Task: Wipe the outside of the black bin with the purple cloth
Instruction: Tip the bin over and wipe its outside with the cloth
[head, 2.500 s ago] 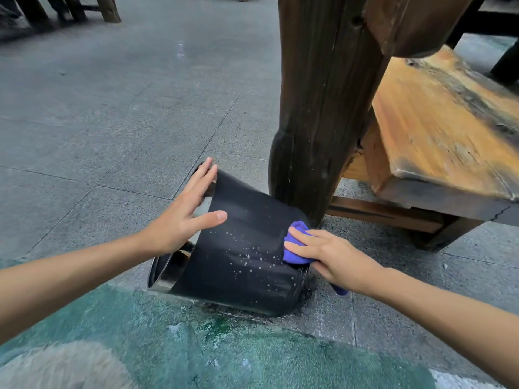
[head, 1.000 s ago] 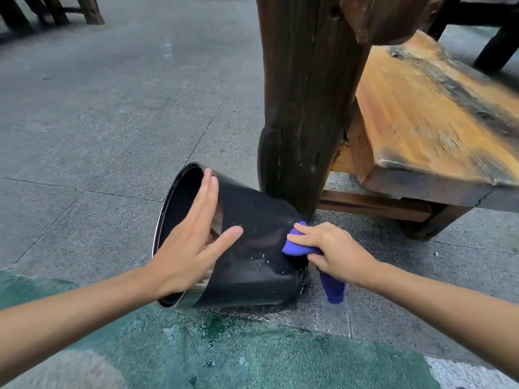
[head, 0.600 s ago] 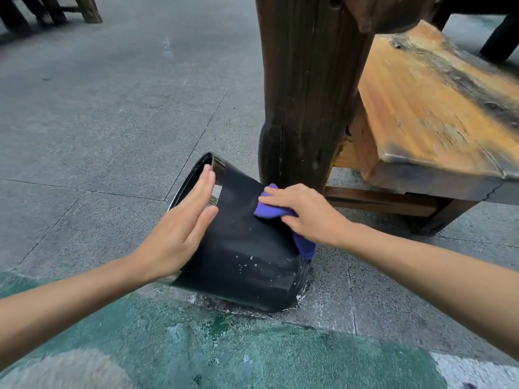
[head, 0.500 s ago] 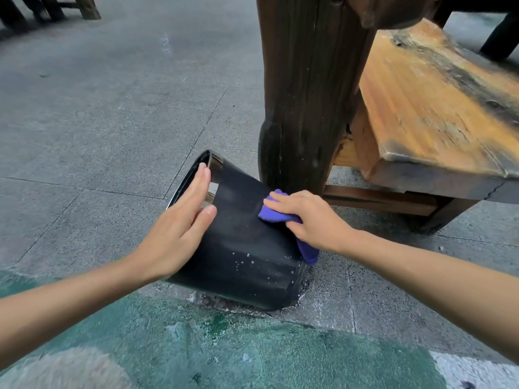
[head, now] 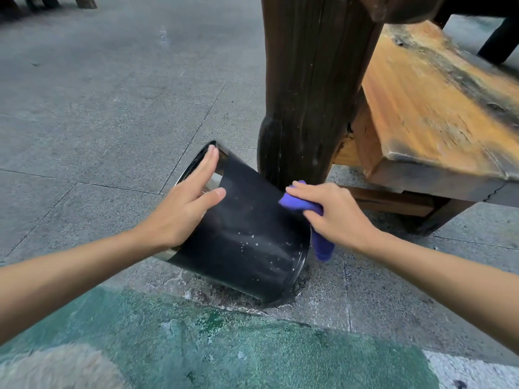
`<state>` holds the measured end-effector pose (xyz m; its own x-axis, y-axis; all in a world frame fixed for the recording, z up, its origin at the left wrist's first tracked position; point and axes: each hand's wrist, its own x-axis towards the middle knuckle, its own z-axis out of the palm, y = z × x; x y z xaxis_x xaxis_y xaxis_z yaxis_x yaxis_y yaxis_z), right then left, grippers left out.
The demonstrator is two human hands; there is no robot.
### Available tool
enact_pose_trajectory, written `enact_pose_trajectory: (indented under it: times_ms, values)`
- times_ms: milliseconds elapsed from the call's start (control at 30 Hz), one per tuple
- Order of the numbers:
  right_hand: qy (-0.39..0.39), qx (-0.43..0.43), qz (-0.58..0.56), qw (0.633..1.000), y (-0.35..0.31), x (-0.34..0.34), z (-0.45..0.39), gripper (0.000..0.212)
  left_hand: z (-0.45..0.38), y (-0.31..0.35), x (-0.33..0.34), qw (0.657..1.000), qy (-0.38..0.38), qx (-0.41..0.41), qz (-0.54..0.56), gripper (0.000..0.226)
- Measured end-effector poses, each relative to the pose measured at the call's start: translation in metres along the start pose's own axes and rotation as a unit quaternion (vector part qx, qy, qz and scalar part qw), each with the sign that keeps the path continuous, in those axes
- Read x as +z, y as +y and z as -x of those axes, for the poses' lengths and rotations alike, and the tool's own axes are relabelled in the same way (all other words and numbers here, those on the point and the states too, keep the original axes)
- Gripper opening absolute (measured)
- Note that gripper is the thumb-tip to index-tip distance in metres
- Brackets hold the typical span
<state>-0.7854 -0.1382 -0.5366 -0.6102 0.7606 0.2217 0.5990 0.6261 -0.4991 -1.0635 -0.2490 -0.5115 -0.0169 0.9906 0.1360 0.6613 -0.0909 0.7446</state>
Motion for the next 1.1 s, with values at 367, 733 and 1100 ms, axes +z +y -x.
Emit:
enact_pose_trajectory:
  times_ms: [367, 733, 1100]
  values:
    - [-0.002, -0.200, 0.008, 0.980, -0.095, 0.050, 0.012, 0.053, 0.041, -0.018, 0.014, 0.996, 0.017, 0.063, 0.059, 0.069]
    - [-0.098, -0.177, 0.157, 0.967, -0.001, 0.040, 0.054, 0.052, 0.029, -0.028, 0.000, 0.997, 0.014, 0.051, 0.055, 0.074]
    - [0.002, -0.088, 0.017, 0.996, -0.014, 0.021, 0.034, 0.059, 0.019, -0.016, 0.021, 0.991, -0.003, 0.064, 0.114, 0.059]
